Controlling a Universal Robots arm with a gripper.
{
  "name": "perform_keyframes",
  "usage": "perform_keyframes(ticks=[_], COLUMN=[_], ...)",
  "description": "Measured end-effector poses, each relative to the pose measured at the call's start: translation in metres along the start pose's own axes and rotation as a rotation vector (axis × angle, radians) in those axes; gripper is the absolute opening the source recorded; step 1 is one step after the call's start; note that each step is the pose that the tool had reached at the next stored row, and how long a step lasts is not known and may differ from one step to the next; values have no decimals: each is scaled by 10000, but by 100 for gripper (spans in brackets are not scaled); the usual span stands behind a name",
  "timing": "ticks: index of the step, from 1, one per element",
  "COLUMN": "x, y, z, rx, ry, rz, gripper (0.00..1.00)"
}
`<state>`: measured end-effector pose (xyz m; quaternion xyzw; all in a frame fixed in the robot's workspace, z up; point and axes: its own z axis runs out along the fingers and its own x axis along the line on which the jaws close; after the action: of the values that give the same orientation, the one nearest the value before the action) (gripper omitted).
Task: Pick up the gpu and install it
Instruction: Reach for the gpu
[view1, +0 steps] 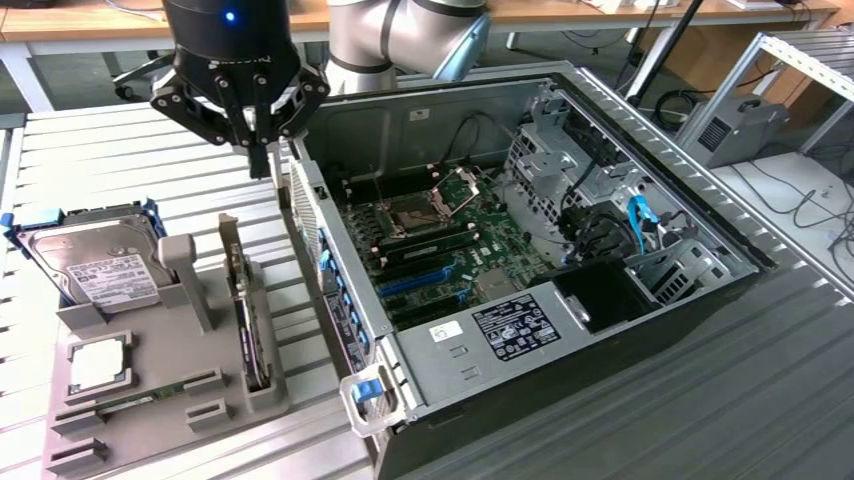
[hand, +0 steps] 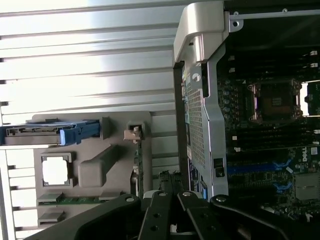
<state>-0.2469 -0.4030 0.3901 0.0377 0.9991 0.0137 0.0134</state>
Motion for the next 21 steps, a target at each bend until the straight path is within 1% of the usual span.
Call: perform_keyframes(ticks=[21], x=[-5], y=[-116], z=[-2], rx=[0], ry=[0], rz=[1], gripper=[11])
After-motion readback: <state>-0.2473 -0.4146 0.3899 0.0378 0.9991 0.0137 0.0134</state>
